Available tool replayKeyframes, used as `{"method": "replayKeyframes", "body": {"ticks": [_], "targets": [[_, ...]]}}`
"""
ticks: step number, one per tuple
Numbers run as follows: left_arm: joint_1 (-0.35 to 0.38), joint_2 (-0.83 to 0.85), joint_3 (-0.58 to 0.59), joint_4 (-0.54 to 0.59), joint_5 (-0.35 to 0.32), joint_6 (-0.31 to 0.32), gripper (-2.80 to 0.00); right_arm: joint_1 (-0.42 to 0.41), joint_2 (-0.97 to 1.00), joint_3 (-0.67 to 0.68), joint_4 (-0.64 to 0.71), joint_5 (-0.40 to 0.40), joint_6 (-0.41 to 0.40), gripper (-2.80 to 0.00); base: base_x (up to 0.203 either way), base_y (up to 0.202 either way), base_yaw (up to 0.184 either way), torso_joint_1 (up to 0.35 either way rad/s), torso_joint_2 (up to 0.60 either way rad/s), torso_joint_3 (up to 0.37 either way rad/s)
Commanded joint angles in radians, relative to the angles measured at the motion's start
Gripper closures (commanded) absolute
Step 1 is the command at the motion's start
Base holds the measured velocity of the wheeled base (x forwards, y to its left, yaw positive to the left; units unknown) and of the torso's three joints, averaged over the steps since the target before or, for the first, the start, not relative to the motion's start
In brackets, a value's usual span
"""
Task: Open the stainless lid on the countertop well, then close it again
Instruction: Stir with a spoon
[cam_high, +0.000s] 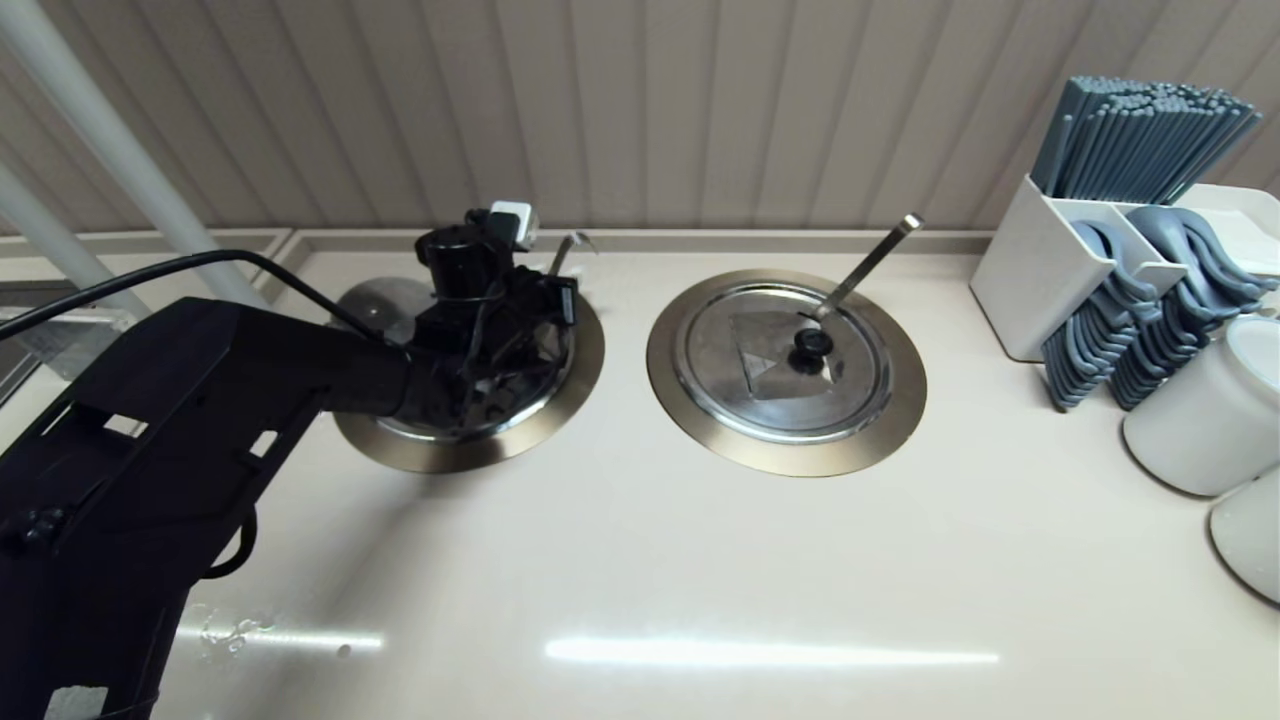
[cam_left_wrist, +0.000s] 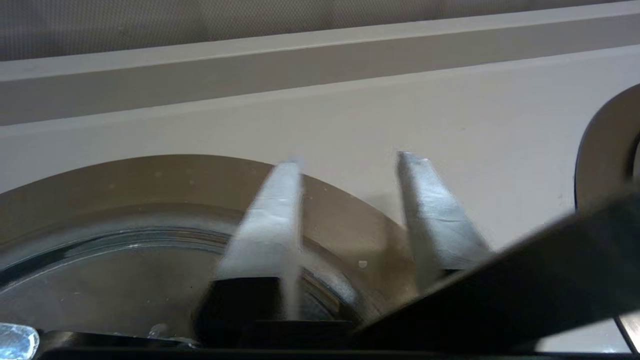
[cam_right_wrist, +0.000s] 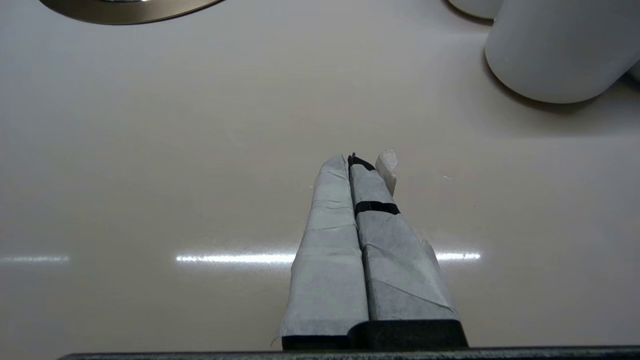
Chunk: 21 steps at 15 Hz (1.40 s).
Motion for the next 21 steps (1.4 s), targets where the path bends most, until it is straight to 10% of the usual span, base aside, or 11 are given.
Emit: {"method": "replayKeyframes", "body": {"ticks": [1, 21], "targets": [[0.000, -0.025, 0.027, -0.005, 0.001, 0.001, 0.00, 0.000, 0.001, 0.000, 0.001, 0.000, 0.000, 0.00, 0.000, 0.000, 0.000, 0.000, 0.00, 0.000], [0.096, -0.298, 0.091, 0.106, 0.041, -0.040, 0.00, 0.000, 0.001, 0.000, 0.001, 0.000, 0.003, 0.00, 0.000, 0.000, 0.000, 0.000, 0.00, 0.000]]}}
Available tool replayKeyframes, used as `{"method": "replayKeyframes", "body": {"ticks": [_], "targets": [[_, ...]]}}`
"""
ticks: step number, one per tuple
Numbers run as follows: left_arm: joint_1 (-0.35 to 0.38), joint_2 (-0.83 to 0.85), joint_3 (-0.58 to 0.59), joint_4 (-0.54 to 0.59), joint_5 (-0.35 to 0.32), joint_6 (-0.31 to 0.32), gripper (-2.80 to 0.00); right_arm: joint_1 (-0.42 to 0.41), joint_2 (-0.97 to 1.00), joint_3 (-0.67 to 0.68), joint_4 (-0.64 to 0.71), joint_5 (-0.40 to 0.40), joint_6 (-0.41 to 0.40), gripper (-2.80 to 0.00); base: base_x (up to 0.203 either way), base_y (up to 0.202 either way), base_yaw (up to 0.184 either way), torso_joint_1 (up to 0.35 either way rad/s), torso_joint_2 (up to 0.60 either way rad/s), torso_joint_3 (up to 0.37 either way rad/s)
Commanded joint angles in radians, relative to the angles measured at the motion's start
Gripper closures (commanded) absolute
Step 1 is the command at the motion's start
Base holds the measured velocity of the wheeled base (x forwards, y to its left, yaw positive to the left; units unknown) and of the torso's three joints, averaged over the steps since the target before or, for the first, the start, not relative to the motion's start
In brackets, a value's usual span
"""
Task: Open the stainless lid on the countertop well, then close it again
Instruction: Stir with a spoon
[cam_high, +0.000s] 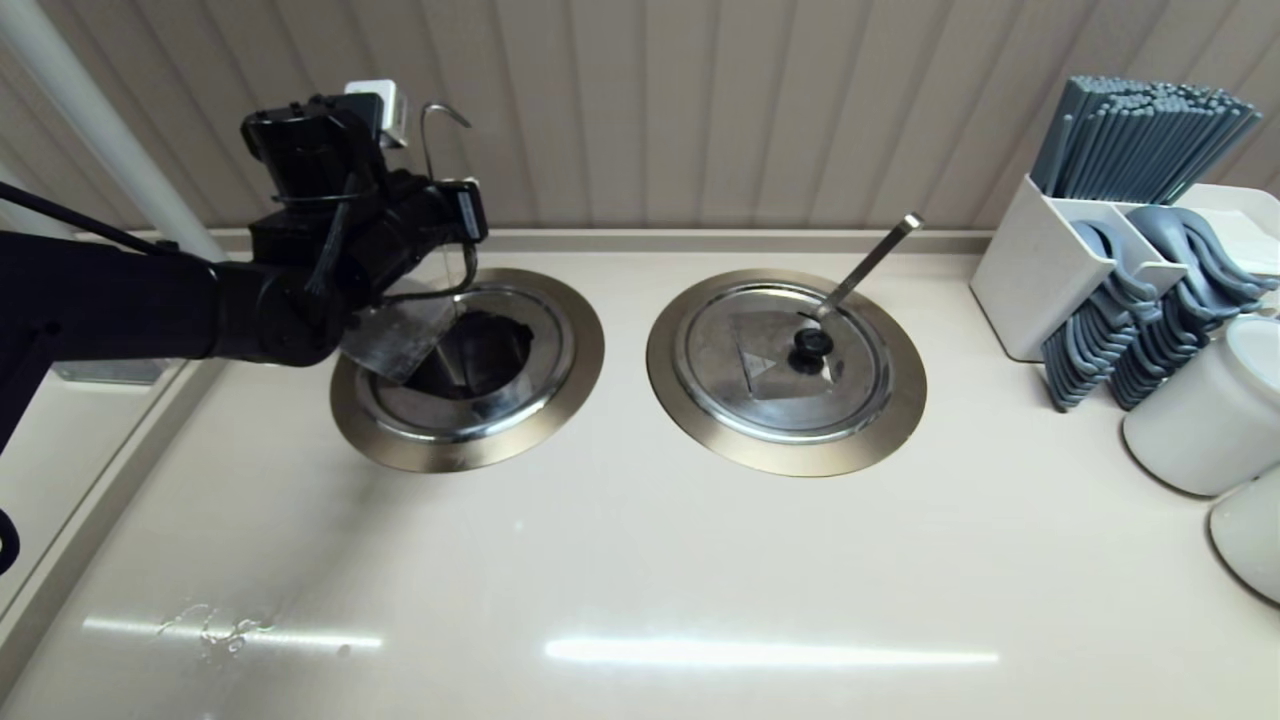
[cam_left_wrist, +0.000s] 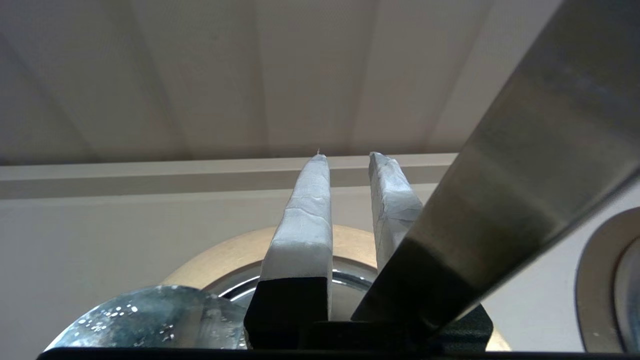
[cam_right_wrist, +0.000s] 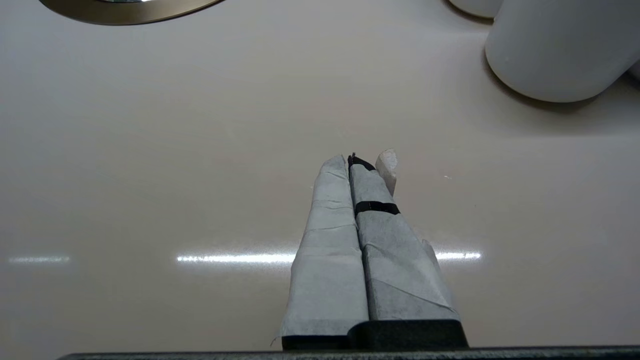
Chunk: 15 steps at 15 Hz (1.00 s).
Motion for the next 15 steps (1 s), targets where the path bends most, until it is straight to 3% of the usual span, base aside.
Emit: {"method": "replayKeyframes", "body": {"ticks": [1, 7, 10, 15], "targets": [[-0.003, -0.006, -0.016, 0.015, -0.005, -0.002, 0.00, 0.001, 0.001, 0.000, 0.000, 0.000, 0.000, 0.00, 0.000, 0.000, 0.000, 0.000, 0.00, 0.000], [-0.035, 0.024, -0.054, 0.036, -0.003, -0.155, 0.00, 0.001, 0.000, 0.000, 0.000, 0.000, 0.000, 0.00, 0.000, 0.000, 0.000, 0.000, 0.00, 0.000], [-0.045, 0.022, -0.047, 0.042, 0.000, -0.194, 0.00, 0.001, 0.001, 0.000, 0.000, 0.000, 0.000, 0.00, 0.000, 0.000, 0.000, 0.000, 0.00, 0.000], [-0.052, -0.011, -0.033, 0.149, -0.011, -0.197, 0.00, 0.001, 0.001, 0.000, 0.000, 0.000, 0.000, 0.00, 0.000, 0.000, 0.000, 0.000, 0.00, 0.000]]}}
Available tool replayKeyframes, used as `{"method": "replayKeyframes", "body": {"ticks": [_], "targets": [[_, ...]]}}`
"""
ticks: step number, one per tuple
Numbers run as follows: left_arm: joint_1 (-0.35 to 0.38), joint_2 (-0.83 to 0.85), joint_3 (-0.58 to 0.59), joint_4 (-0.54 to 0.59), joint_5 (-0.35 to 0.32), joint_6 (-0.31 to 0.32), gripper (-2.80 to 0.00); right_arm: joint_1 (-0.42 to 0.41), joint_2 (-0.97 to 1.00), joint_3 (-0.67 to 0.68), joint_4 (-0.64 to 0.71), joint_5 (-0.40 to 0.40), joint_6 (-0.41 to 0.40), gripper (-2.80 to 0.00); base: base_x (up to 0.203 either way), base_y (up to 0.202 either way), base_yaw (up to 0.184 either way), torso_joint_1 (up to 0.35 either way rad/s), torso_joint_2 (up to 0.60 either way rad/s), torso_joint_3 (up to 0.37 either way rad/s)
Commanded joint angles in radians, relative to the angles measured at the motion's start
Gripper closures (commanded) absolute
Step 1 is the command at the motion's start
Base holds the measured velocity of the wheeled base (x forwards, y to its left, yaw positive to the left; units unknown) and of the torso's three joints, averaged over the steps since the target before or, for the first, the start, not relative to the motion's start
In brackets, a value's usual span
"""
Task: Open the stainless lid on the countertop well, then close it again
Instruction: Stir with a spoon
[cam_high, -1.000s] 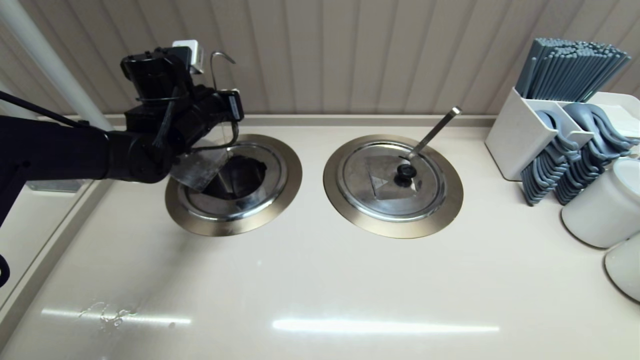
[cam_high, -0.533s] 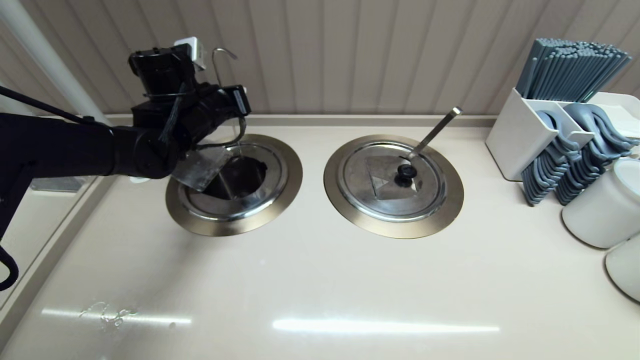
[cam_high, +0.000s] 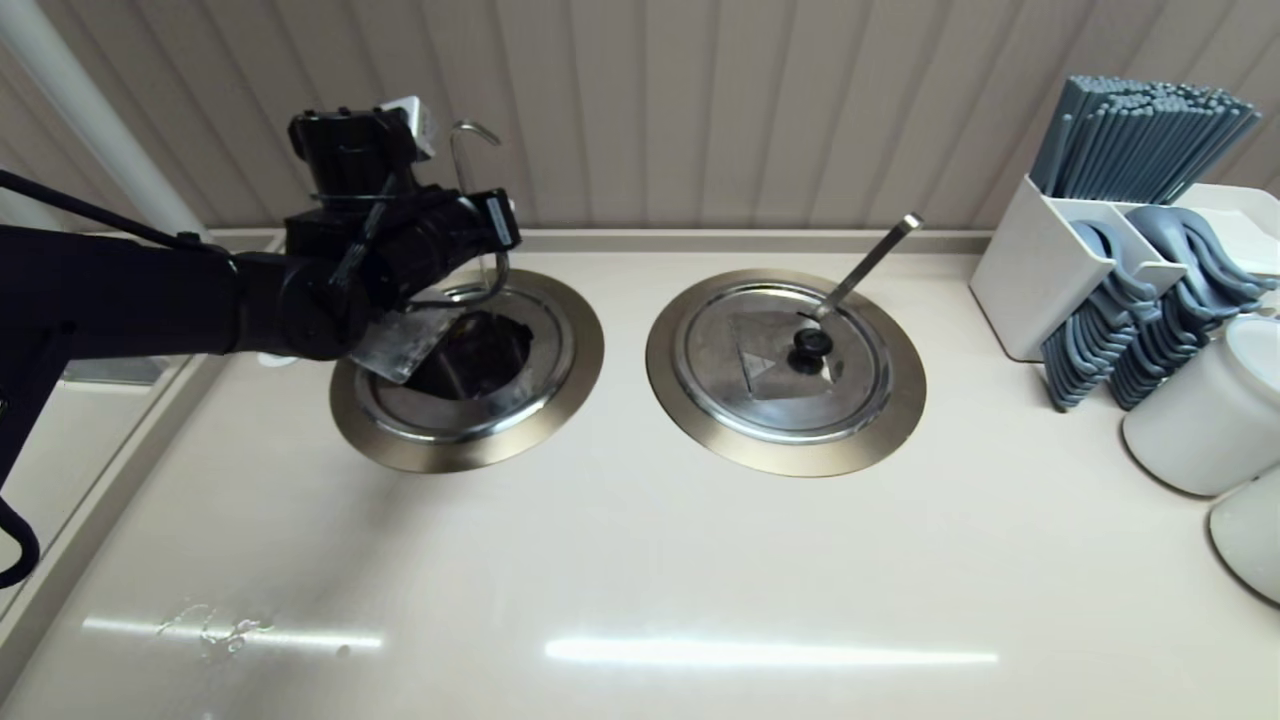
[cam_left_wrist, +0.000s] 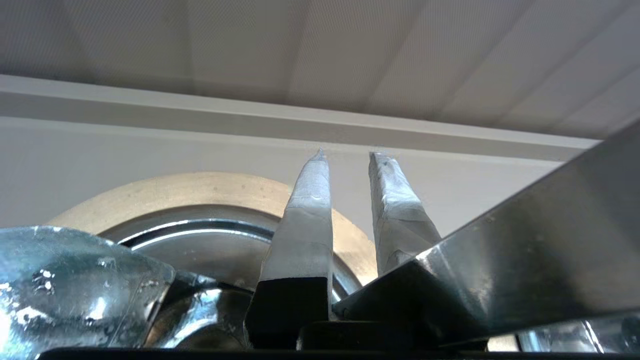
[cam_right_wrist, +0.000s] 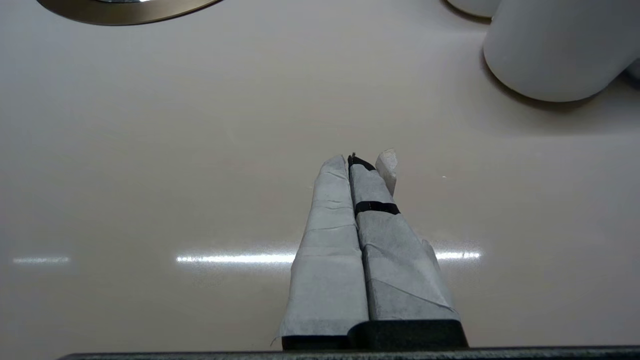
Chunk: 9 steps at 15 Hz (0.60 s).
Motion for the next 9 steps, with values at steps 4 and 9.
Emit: {"method": "replayKeyframes", "body": {"ticks": [4, 9], "targets": [[0.026, -0.020, 0.012, 0.043, -0.016, 0.039, 0.00, 0.000, 0.001, 0.000, 0.000, -0.001, 0.000, 0.00, 0.000, 0.000, 0.000, 0.000, 0.00, 0.000], [0.043, 0.033, 0.009, 0.027, 0.040, 0.178, 0.00, 0.000, 0.001, 0.000, 0.000, 0.000, 0.000, 0.00, 0.000, 0.000, 0.000, 0.000, 0.00, 0.000]]}}
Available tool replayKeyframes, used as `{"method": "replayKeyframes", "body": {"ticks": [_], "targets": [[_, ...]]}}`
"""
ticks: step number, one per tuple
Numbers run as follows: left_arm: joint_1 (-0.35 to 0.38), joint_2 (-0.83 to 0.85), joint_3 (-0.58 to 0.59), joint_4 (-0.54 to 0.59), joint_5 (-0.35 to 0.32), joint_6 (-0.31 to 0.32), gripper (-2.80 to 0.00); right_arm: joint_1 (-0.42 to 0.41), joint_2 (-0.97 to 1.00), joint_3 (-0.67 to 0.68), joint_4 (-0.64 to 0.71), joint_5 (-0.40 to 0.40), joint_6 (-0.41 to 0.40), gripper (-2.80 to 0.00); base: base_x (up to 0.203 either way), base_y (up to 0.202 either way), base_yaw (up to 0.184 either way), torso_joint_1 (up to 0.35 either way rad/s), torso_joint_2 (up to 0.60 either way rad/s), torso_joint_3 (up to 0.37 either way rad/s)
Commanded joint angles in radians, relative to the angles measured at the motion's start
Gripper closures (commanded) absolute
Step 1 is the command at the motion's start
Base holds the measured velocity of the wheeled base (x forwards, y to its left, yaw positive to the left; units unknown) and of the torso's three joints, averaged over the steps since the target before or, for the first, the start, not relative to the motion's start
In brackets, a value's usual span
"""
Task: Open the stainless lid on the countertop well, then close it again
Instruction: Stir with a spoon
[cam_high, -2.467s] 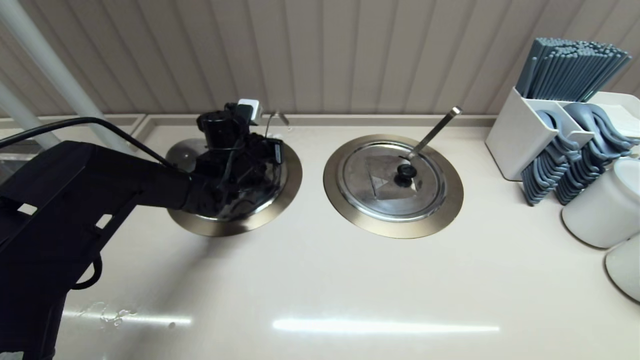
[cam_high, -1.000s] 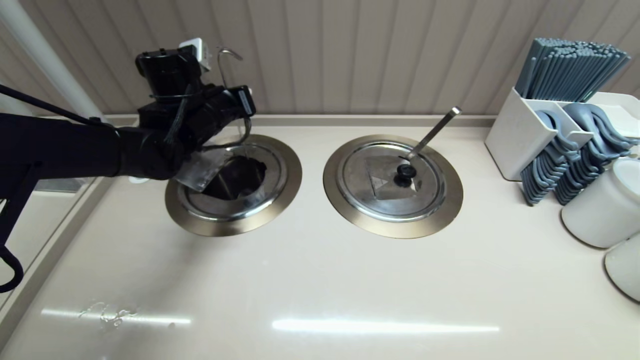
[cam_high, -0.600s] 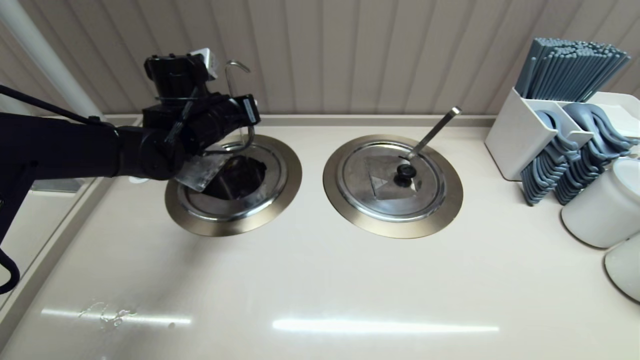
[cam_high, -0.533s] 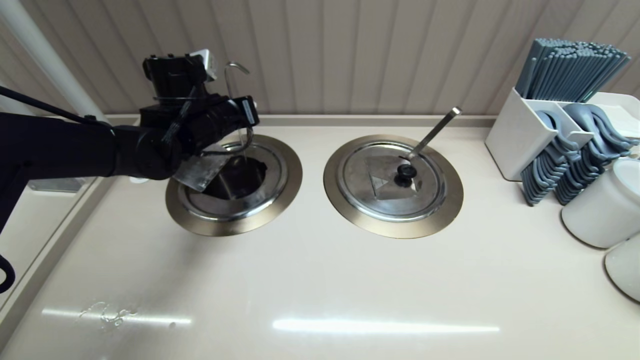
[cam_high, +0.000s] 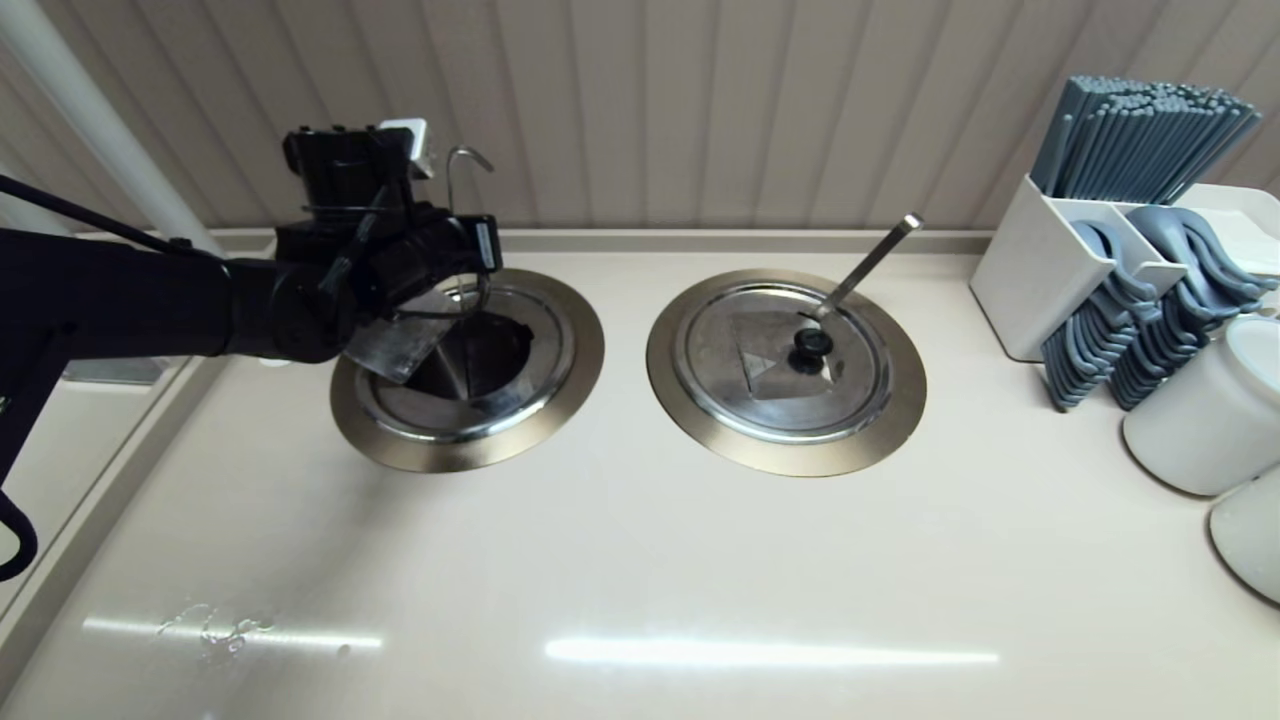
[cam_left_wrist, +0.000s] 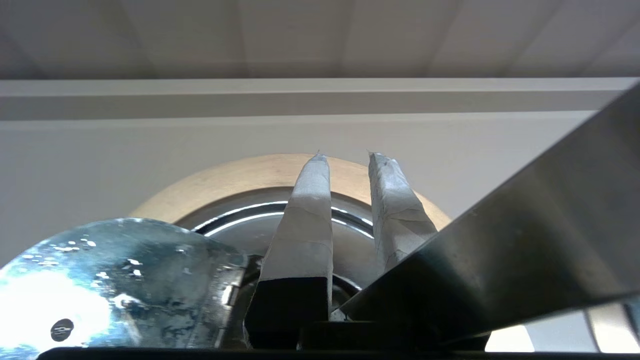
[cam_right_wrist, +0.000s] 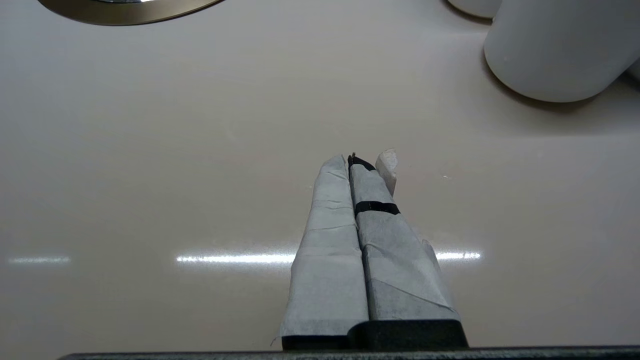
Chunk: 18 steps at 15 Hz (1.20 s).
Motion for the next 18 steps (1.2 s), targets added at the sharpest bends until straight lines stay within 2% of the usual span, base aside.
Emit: {"method": "replayKeyframes", "body": {"ticks": [1, 3, 5, 6, 9, 11, 14, 16, 18], "targets": [[0.002, 0.029, -0.007, -0.026, 0.013, 0.008, 0.00, 0.000, 0.001, 0.000, 0.000, 0.000, 0.000, 0.00, 0.000, 0.000, 0.000, 0.000, 0.00, 0.000], [0.000, 0.054, -0.009, -0.126, 0.016, -0.005, 0.00, 0.000, 0.000, 0.000, 0.000, -0.001, 0.001, 0.00, 0.000, 0.000, 0.000, 0.000, 0.00, 0.000], [-0.012, 0.051, -0.003, -0.149, 0.013, -0.061, 0.00, 0.000, 0.001, -0.001, 0.000, 0.000, 0.000, 0.00, 0.000, 0.000, 0.000, 0.000, 0.00, 0.000], [-0.014, 0.042, -0.004, -0.142, 0.008, -0.096, 0.00, 0.000, 0.001, 0.000, 0.000, 0.000, 0.000, 0.00, 0.000, 0.000, 0.000, 0.000, 0.00, 0.000], [-0.014, 0.012, 0.002, -0.085, -0.021, -0.113, 0.00, 0.000, 0.000, 0.000, 0.000, 0.000, 0.000, 0.00, 0.000, 0.000, 0.000, 0.000, 0.00, 0.000], [-0.014, -0.017, 0.016, -0.012, -0.070, -0.136, 0.00, 0.000, 0.000, 0.000, 0.000, 0.000, 0.000, 0.00, 0.000, 0.000, 0.000, 0.000, 0.00, 0.000], [0.007, -0.034, 0.014, 0.062, -0.082, -0.119, 0.00, 0.000, 0.000, 0.000, 0.000, -0.001, 0.000, 0.00, 0.000, 0.000, 0.000, 0.000, 0.00, 0.000], [0.024, -0.028, 0.015, 0.076, -0.080, -0.057, 0.00, 0.000, 0.000, 0.000, 0.000, 0.000, 0.000, 0.00, 0.000, 0.000, 0.000, 0.000, 0.00, 0.000], [0.027, -0.019, 0.010, 0.068, -0.075, -0.052, 0.00, 0.000, 0.000, 0.000, 0.000, 0.000, 0.000, 0.00, 0.000, 0.000, 0.000, 0.000, 0.00, 0.000]]}}
